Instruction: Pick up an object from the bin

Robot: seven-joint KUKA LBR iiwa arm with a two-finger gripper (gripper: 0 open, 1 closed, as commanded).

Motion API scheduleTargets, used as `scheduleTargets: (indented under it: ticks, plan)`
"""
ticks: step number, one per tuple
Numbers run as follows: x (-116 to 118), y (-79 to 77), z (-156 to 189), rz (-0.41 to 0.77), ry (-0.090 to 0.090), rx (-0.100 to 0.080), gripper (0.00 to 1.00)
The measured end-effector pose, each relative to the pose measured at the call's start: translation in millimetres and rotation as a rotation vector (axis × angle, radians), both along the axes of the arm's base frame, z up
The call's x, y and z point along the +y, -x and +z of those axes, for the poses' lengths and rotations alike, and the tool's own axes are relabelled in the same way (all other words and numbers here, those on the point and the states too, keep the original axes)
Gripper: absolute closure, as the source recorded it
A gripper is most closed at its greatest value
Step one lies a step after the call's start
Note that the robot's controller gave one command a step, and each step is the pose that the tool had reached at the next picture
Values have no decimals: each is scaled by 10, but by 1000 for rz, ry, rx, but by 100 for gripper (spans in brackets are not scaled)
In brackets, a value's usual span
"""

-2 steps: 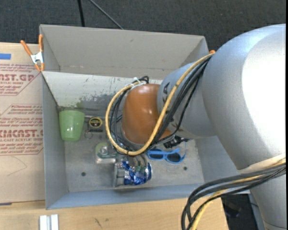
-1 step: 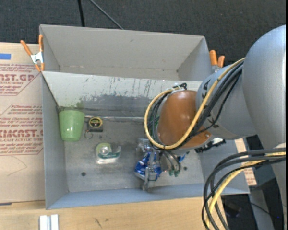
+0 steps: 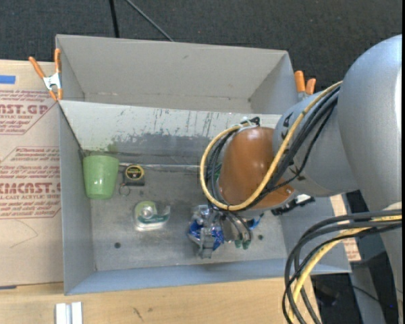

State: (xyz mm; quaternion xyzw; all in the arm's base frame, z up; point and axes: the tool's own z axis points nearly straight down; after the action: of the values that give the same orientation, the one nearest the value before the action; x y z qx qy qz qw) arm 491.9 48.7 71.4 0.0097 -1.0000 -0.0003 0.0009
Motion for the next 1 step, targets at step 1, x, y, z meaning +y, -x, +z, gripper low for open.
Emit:
scheduleTargets:
  ticks: [1]
  plan:
    - [462, -346, 1182, 91, -2, -13, 100]
